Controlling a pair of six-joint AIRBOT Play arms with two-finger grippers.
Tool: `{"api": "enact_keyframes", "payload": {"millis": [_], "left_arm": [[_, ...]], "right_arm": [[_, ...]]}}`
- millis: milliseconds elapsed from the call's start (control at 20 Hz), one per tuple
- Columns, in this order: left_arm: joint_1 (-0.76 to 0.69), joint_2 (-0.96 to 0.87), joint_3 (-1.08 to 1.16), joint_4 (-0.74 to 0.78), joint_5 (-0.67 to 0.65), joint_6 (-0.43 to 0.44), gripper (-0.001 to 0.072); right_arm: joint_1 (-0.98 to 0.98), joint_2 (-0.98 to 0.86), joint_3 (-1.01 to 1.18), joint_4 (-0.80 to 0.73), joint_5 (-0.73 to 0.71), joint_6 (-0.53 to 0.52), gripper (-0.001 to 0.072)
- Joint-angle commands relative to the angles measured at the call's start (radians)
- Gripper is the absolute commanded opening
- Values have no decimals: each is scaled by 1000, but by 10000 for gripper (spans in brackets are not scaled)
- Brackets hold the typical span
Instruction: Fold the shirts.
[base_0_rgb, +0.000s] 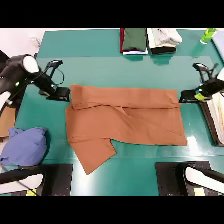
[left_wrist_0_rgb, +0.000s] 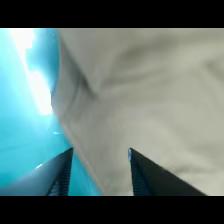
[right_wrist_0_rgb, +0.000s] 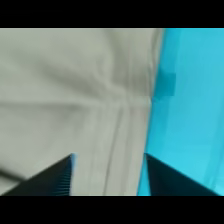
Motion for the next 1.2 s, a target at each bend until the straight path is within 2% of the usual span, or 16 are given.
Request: {"api": "enact_keyframes", "payload": {"millis": [0,200,400,550,650,1000,1100,1150], "left_arm": [[-11,194,-214,18,-3,-69,429],[-109,386,-546,-8,46,-189,429],[-221,453,-737,-104,98,-277,430],[-300,453,-801,-190,222,-305,431],[-346,452,-827,-193,286,-336,431],[-387,452,-850,-195,389,-385,417],[-387,452,-845,-194,385,-380,50],[-387,452,-835,-192,380,-373,23]], "right_arm": [[-74,137,-125,2,31,0,554],[-144,231,-240,3,19,1,552],[-146,248,-255,6,19,1,552],[-120,248,-255,30,19,1,551],[-88,248,-255,29,19,1,551],[-34,248,-255,29,26,1,550],[-41,248,-255,28,49,1,550],[-53,248,-255,26,68,0,550]]}}
